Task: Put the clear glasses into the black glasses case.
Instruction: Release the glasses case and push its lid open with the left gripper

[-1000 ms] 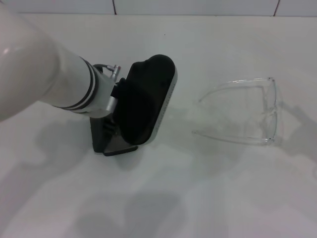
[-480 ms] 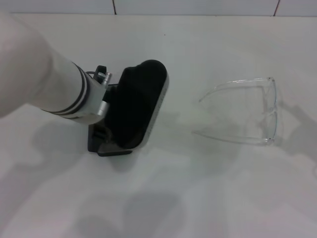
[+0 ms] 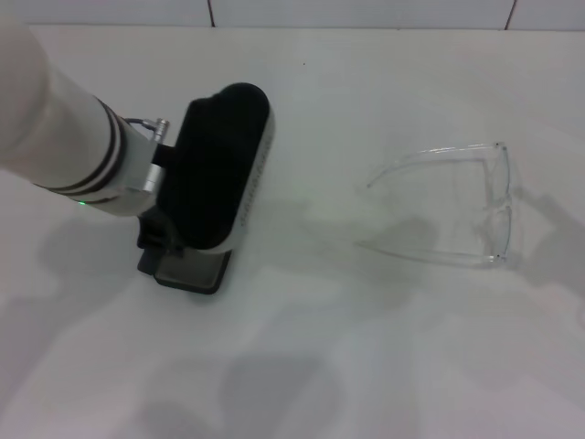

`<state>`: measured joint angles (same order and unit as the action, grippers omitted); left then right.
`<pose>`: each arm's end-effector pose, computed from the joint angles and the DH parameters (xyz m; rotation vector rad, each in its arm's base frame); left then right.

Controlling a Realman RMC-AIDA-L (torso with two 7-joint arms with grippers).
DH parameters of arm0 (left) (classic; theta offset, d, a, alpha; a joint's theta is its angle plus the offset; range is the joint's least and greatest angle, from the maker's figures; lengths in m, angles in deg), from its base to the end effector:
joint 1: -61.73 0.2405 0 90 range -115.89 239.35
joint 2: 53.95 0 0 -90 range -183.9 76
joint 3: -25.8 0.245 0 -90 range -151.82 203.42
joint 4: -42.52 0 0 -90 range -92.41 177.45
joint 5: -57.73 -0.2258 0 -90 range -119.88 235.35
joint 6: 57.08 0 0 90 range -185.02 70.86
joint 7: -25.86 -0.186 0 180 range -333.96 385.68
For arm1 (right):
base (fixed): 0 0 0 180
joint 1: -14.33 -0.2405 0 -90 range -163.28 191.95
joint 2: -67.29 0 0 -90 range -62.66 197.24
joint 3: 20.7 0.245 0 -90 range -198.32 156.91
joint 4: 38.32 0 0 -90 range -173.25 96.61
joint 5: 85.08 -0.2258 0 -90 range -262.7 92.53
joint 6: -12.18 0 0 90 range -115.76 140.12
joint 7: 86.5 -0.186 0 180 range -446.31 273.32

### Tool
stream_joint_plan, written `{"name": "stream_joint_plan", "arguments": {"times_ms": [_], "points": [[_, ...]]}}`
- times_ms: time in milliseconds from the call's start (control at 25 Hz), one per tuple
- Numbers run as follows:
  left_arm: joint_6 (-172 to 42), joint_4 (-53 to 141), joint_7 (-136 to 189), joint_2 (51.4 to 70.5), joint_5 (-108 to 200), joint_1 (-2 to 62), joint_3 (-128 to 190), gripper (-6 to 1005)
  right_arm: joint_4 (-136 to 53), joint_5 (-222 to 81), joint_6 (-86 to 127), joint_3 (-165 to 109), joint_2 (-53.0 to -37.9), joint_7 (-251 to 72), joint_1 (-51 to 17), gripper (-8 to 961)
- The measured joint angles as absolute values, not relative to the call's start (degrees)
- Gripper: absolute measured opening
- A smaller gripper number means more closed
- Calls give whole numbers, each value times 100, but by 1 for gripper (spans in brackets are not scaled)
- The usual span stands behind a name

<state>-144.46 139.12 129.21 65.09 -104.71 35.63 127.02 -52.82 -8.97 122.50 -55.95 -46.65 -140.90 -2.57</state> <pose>-0.1595 0.3425 -0.0419 -2.6411 0.6471 0.9824 0.2755 0.2770 0.0531 -2.0340 0.4088 1.4475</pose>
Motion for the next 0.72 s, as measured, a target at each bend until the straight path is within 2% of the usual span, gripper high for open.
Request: {"name": "stream_joint_plan", "arguments": {"times_ms": [400, 600, 720], "points": [[-14442, 14752, 13959, 6619, -10405, 3694, 13035, 595, -5316, -898, 12238, -5606, -4633, -14173, -329, 867], [-13950, 15209, 15602, 6619, -10424, 3494, 13120, 595, -5351, -896, 12263, -5607, -4534, -14312, -343, 865], [-13783, 15502, 16528, 6606, -10458, 3394, 12868, 595, -5400, -896, 12328, -5612, -4363, -14425, -343, 865]]}}
